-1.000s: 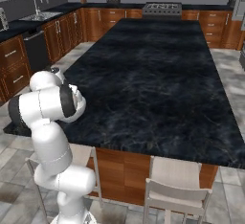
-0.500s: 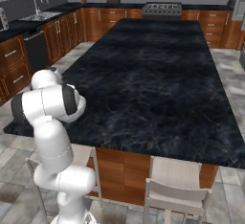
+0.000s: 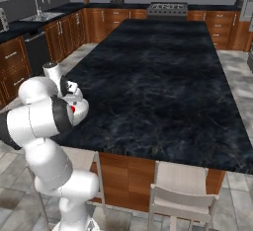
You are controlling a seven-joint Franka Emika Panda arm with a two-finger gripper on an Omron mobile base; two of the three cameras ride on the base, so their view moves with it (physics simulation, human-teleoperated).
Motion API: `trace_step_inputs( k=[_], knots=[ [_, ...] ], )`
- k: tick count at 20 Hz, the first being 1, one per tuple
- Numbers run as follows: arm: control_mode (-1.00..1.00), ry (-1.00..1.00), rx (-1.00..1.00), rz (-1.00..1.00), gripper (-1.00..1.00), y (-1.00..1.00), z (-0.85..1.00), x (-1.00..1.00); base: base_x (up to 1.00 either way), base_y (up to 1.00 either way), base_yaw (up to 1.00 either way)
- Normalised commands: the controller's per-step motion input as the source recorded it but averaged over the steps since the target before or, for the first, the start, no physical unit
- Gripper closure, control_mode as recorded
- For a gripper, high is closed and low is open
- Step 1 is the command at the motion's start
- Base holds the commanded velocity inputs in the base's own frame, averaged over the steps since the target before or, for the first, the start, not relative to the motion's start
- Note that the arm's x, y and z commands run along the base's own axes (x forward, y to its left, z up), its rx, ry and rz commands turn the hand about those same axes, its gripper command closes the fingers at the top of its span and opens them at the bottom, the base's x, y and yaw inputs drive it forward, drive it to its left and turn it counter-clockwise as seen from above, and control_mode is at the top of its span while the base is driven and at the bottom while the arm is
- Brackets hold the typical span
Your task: Open the fridge, grab two sodas, and place both sodas inside the bowl with ice on the dining counter.
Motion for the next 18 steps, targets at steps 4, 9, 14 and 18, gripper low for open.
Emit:
trace_step_inputs(
  k=[4,9,14,18],
  knots=[
    [-1.00,-0.08,0.05,0.00,-1.00,-0.29,0.57,-0.90,0.00,0.00,0.00],
    [-1.00,-0.11,0.02,0.00,-1.00,-0.32,0.60,-1.00,0.00,0.00,0.00],
    [-1.00,-0.14,0.00,0.00,-1.00,-0.36,0.59,-1.00,0.00,0.00,0.00],
    [-1.00,-0.15,0.00,0.00,-1.00,-0.34,0.58,-1.00,0.00,0.00,0.00]
  ],
)
